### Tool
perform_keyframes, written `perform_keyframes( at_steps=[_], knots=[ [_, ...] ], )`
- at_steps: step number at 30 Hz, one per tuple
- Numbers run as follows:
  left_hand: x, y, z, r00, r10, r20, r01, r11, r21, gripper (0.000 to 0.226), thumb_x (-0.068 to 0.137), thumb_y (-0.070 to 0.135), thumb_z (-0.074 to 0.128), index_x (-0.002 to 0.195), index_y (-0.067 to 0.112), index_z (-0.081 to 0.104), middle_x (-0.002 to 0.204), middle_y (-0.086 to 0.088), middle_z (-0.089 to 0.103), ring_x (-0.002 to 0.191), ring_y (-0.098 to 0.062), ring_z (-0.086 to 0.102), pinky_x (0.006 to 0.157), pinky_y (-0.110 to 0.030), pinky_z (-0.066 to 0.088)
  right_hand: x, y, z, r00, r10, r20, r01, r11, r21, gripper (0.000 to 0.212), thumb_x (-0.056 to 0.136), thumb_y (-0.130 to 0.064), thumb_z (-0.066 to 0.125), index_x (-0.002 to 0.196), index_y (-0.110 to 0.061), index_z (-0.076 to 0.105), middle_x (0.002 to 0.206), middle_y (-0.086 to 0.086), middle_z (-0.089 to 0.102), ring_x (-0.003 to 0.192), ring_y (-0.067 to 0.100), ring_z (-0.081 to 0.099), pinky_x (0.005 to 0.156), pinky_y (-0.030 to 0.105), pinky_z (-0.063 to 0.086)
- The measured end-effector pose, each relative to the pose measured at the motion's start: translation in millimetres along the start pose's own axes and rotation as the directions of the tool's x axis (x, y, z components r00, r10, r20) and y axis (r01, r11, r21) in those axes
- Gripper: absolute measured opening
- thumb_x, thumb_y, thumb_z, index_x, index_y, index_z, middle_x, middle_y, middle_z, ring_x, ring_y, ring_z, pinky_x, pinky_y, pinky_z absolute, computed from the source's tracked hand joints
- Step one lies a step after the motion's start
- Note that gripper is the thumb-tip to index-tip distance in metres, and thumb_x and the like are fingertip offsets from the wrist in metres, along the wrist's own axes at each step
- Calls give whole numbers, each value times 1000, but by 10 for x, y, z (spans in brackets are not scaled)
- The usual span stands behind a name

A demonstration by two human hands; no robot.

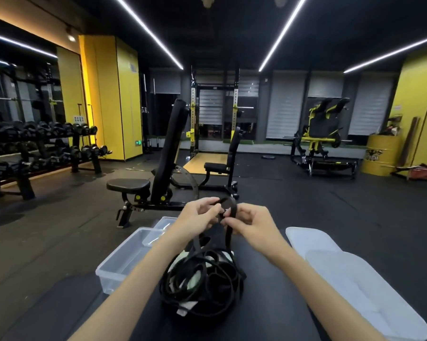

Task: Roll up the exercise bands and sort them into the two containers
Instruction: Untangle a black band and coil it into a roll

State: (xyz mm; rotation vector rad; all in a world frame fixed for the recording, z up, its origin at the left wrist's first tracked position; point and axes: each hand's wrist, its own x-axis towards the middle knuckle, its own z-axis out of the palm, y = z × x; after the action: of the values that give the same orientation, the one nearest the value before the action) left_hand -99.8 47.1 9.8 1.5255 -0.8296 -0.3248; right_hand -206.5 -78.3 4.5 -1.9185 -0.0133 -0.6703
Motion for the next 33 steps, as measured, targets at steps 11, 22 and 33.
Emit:
perform_keyframes(
  at_steps=[11,22,33],
  knots=[
    [56,277,311,985,74,158,-56,992,-117,27,97,31,49,110,13,65,104,-3,70,95,-13,64,77,-21,50,288,-599,-467,1000,21,-3,-20,988,155,9,87,-1,63,81,-6,68,83,12,67,74,16,68,67,26,56],
    [28,266,672,965,137,222,-27,897,-441,37,100,42,33,100,13,56,67,4,51,60,-12,46,62,-25,37,385,-638,-646,991,73,-112,-50,980,194,24,85,-5,66,103,10,60,88,13,68,79,20,68,75,29,58],
    [-88,-59,797,959,134,249,-38,934,-356,31,103,30,32,85,10,49,57,8,40,52,-10,38,56,-22,31,-161,-92,-523,973,198,116,-220,950,222,34,94,-30,56,89,1,70,80,25,57,65,20,58,82,40,52]
  ],
)
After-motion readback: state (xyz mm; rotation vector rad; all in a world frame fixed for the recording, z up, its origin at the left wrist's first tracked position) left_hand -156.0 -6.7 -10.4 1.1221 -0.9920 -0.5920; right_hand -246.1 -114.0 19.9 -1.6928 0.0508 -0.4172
